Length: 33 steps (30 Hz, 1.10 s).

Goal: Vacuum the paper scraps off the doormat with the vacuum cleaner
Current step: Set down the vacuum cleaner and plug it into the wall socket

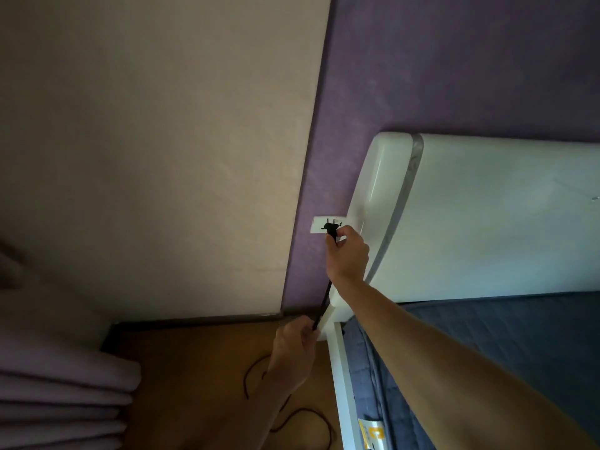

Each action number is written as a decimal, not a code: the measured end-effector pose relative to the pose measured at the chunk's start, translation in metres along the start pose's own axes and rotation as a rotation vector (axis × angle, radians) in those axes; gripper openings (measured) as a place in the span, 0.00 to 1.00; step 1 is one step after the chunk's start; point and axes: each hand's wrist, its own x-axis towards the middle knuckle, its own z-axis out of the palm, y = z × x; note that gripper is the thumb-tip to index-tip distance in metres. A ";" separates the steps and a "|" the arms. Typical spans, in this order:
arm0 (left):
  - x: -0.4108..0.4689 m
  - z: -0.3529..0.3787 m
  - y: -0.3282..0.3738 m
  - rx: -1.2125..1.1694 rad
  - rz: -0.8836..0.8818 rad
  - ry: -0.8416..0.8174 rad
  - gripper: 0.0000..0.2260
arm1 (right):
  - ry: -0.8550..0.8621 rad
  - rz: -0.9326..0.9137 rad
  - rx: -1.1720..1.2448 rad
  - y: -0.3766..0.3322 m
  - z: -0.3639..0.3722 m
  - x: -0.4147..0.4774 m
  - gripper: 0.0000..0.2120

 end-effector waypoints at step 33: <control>0.076 0.060 -0.056 -0.073 -0.004 0.056 0.16 | -0.014 0.166 -0.099 0.079 0.107 0.056 0.10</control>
